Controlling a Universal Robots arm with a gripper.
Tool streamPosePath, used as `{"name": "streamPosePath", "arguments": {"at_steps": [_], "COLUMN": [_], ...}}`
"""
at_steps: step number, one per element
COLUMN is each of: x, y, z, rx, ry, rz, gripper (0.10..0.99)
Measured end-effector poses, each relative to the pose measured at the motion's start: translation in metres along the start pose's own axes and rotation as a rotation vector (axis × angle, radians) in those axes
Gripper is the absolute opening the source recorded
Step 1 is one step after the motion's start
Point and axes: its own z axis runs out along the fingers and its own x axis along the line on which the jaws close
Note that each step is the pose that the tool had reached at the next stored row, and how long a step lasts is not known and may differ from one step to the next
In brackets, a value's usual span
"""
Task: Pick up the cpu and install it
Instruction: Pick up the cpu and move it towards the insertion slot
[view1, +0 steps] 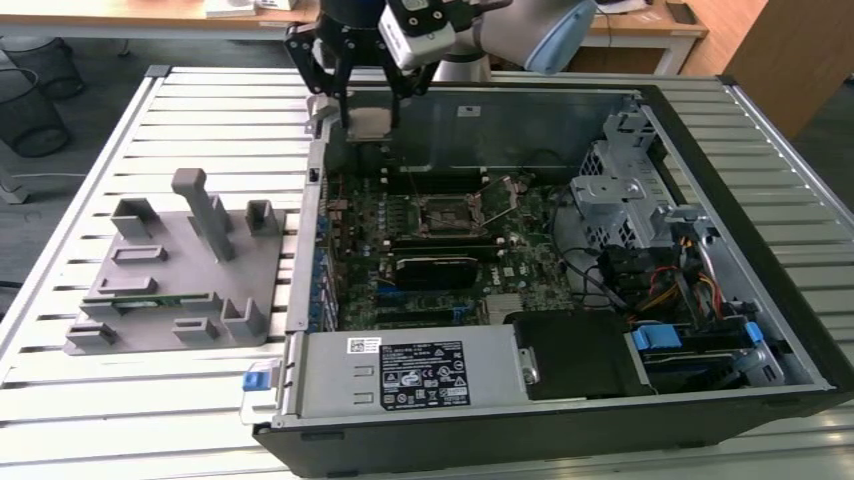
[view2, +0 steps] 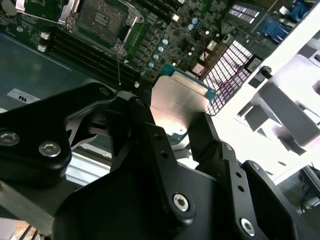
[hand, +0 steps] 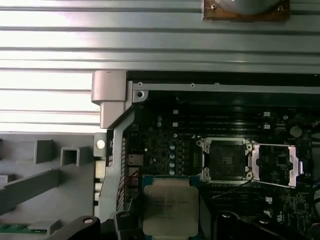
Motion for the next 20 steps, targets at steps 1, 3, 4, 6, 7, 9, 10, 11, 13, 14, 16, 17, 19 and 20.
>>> {"name": "streamPosePath", "arguments": {"at_steps": [1,3,4,6,7,9,10,11,13,14,16,17,19,20], "x": [-0.0012,-0.0036,-0.0047,-0.0073,-0.0084,-0.0108,-0.0120,-0.0132,-0.0156,-0.0168,-0.0192,-0.0204,-0.0228,-0.0240], "y": [0.0005,0.0017,0.0022,0.0034,0.0040,0.0052,0.0058,0.0063,0.0075,0.0080,0.0091,0.0096,0.0107,0.0112], "z": [0.0000,0.0001,0.0002,0.0003,0.0003,0.0004,0.0004,0.0004,0.0006,0.0006,0.0007,0.0007,0.0008,0.0008], "rx": [0.000,0.000,0.000,0.000,0.000,0.000,0.000,0.000,0.000,0.000,0.000,0.000,0.000,0.000], "ry": [0.0001,0.0000,0.0000,0.0000,0.0001,0.0000,0.0001,0.0001,0.0000,0.0000,0.0000,0.0000,0.0000,0.0000], "rz": [0.000,0.000,0.000,0.000,0.000,0.000,0.000,0.000,0.000,0.000,0.000,0.000,0.000,0.000], "gripper": [0.537,0.537,0.537,0.537,0.537,0.537,0.537,0.537,0.537,0.537,0.537,0.537,0.537,0.537]}}
